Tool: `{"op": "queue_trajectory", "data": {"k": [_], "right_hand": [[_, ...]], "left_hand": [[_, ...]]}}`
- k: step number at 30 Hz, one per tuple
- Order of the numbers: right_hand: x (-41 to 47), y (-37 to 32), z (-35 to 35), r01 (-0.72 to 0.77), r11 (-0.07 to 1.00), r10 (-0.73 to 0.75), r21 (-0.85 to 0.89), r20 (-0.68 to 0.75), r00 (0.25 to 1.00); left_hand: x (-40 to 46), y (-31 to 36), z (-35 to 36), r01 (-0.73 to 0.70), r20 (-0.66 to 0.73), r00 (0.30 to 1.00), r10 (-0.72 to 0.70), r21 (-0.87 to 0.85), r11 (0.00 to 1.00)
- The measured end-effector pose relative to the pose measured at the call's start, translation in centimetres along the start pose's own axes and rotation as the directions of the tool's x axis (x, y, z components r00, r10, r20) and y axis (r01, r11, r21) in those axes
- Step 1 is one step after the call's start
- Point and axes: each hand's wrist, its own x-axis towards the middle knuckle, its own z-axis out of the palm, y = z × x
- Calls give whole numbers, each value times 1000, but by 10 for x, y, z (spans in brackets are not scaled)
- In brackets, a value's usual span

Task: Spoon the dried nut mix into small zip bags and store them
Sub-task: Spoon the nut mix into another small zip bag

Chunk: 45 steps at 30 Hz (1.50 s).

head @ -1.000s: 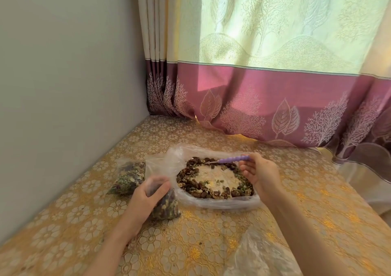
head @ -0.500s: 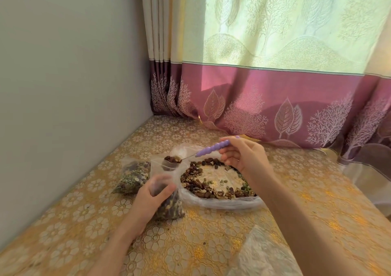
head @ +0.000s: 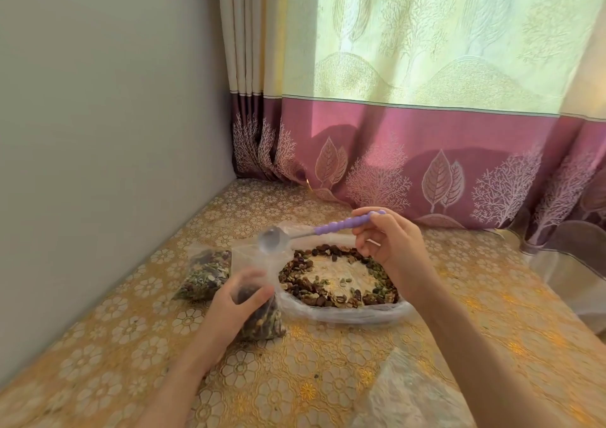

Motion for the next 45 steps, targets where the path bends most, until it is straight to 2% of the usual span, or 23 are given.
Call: {"op": "queue_trajectory", "data": {"k": [4, 7, 12, 17, 21, 29, 39, 45], "right_hand": [[1, 10, -20, -34, 999, 32, -7, -214, 976], [-1, 21, -36, -41, 977, -34, -208, -346, 938], [-3, 30, -53, -59, 899, -124, -433, -382, 916], [-4, 33, -60, -102, 835, -117, -541, -356, 927], [-5, 37, -54, -202, 864, 21, -460, -368, 929], [-11, 51, -30, -338, 928, 272, -157, -337, 901], [-13, 52, -33, -385, 923, 355, 1, -389, 850], [-9, 50, -39, -376, 926, 352, 25, -414, 839]], "left_hand": [[0, -1, 0, -7, 2, 1000, 7, 28, 1000], [0, -2, 0, -6, 1, 1000, 6, 27, 1000], [1, -3, 0, -12, -8, 1000, 13, 25, 1000], [1, -2, 1, -17, -9, 1000, 17, 32, 999], [1, -1, 1, -13, -14, 1000, 13, 25, 1000], [0, -2, 0, 3, -11, 1000, -2, 30, 1000], [1, -3, 0, 21, -19, 1000, -20, 28, 999], [1, -4, 0, 29, -18, 999, -28, 25, 999]]}}
